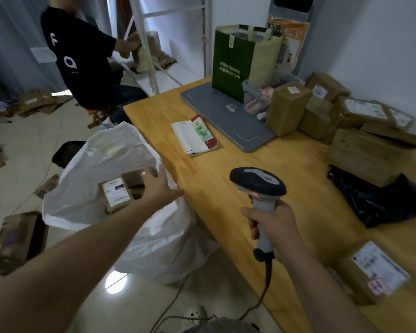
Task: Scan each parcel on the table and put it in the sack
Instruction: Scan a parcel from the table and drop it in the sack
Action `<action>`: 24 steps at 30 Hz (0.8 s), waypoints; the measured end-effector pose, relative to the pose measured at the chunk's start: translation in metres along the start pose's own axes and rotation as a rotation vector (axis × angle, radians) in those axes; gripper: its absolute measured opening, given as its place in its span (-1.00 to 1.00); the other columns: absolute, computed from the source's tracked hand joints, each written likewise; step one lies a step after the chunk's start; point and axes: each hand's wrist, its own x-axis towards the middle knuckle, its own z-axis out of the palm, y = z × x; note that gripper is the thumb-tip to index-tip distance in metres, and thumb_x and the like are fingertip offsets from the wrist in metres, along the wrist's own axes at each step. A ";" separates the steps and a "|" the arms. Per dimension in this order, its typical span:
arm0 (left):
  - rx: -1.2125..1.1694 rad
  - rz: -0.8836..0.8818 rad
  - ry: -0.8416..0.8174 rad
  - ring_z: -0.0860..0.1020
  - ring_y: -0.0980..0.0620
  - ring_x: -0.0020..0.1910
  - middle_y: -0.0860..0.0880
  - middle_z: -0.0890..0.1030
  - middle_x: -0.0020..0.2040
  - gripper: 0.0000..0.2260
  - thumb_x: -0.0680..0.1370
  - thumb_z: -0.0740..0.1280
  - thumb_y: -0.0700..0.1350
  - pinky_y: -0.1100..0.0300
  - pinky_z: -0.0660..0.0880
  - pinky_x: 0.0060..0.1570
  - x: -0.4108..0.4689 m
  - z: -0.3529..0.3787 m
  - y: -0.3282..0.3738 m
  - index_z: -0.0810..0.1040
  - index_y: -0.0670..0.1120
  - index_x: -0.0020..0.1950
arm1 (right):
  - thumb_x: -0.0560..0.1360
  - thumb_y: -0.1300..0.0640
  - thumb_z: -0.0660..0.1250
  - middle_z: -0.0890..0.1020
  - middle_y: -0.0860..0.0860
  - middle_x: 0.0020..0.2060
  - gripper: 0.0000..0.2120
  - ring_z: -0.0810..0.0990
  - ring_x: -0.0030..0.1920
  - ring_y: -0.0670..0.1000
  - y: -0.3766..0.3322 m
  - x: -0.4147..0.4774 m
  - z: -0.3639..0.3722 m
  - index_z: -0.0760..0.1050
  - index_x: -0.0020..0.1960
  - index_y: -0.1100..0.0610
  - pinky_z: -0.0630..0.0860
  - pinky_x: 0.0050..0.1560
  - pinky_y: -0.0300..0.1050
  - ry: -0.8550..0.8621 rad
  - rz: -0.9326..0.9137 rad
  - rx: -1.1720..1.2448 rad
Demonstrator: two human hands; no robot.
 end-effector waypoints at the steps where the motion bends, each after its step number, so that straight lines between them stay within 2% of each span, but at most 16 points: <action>1: 0.006 0.083 -0.060 -0.08 -0.20 0.55 -0.19 -0.15 0.56 -0.13 0.44 0.47 0.07 -0.05 0.12 0.46 -0.005 0.020 0.021 0.01 -0.07 0.57 | 0.41 0.33 0.44 0.49 0.12 -0.51 -0.84 0.41 -0.57 0.02 0.004 -0.002 -0.009 0.47 -0.27 0.26 0.42 -0.48 -0.13 0.043 0.007 0.026; 3: 0.060 0.245 -0.169 -0.07 -0.15 0.55 -0.14 -0.13 0.58 -0.12 0.48 0.44 0.08 -0.01 0.12 0.47 -0.022 0.057 0.066 -0.07 -0.05 0.59 | 0.43 0.33 0.42 0.49 0.13 -0.50 -0.87 0.42 -0.55 0.04 0.013 -0.009 -0.029 0.48 -0.24 0.27 0.43 -0.47 -0.12 0.145 0.037 0.075; 8: 0.102 0.606 -0.471 0.13 -0.09 0.51 -0.11 0.07 0.56 -0.15 0.50 0.41 0.06 0.09 0.25 0.41 -0.076 0.127 0.159 -0.07 -0.07 0.60 | 0.40 0.32 0.42 0.51 0.20 -0.46 -0.85 0.44 -0.49 0.09 0.042 -0.031 -0.087 0.49 -0.30 0.29 0.42 -0.41 -0.09 0.445 0.135 0.234; 11: 0.128 0.754 -0.619 0.12 -0.10 0.52 -0.13 0.10 0.55 -0.10 0.48 0.44 0.06 0.04 0.24 0.43 -0.114 0.159 0.196 -0.08 -0.08 0.59 | 0.41 0.33 0.41 0.55 0.18 -0.49 -0.82 0.48 -0.50 0.07 0.057 -0.055 -0.118 0.51 -0.35 0.30 0.43 -0.42 -0.11 0.590 0.121 0.343; 13: 0.170 0.826 -0.697 0.08 -0.12 0.53 -0.14 0.07 0.56 -0.04 0.44 0.48 0.07 -0.02 0.20 0.45 -0.138 0.179 0.215 -0.11 -0.09 0.59 | 0.42 0.33 0.41 0.57 0.16 -0.48 -0.88 0.50 -0.48 0.08 0.064 -0.070 -0.135 0.54 -0.29 0.31 0.46 -0.42 -0.11 0.672 0.111 0.410; 16: 0.240 0.831 -0.729 0.04 -0.16 0.53 -0.17 0.03 0.55 -0.01 0.44 0.44 0.09 -0.07 0.17 0.46 -0.173 0.206 0.237 -0.19 -0.13 0.58 | 0.44 0.32 0.40 0.59 0.14 -0.45 -0.95 0.51 -0.49 0.04 0.074 -0.086 -0.156 0.57 -0.18 0.30 0.47 -0.45 -0.12 0.766 0.136 0.490; 18: 0.307 0.780 -0.672 0.02 -0.16 0.53 -0.19 0.01 0.55 -0.02 0.47 0.38 0.16 -0.06 0.18 0.45 -0.193 0.218 0.247 -0.24 -0.18 0.56 | 0.44 0.33 0.40 0.59 0.16 -0.43 -0.95 0.50 -0.48 0.06 0.080 -0.093 -0.169 0.57 -0.21 0.30 0.46 -0.41 -0.10 0.812 0.156 0.522; 21: 0.422 0.724 -0.576 0.10 -0.15 0.49 -0.19 0.08 0.50 0.07 0.43 0.37 0.27 -0.06 0.29 0.36 -0.209 0.231 0.253 -0.27 -0.23 0.55 | 0.43 0.36 0.39 0.57 0.17 -0.43 -0.93 0.48 -0.47 0.07 0.087 -0.099 -0.181 0.55 -0.22 0.26 0.43 -0.37 -0.07 0.842 0.160 0.563; 24: 0.397 0.703 -0.572 0.16 -0.15 0.44 -0.20 0.14 0.46 0.09 0.42 0.43 0.21 -0.01 0.31 0.34 -0.203 0.234 0.250 -0.26 -0.27 0.54 | 0.41 0.37 0.40 0.58 0.15 -0.44 -0.93 0.49 -0.48 0.06 0.091 -0.100 -0.186 0.55 -0.22 0.25 0.43 -0.38 -0.08 0.829 0.156 0.563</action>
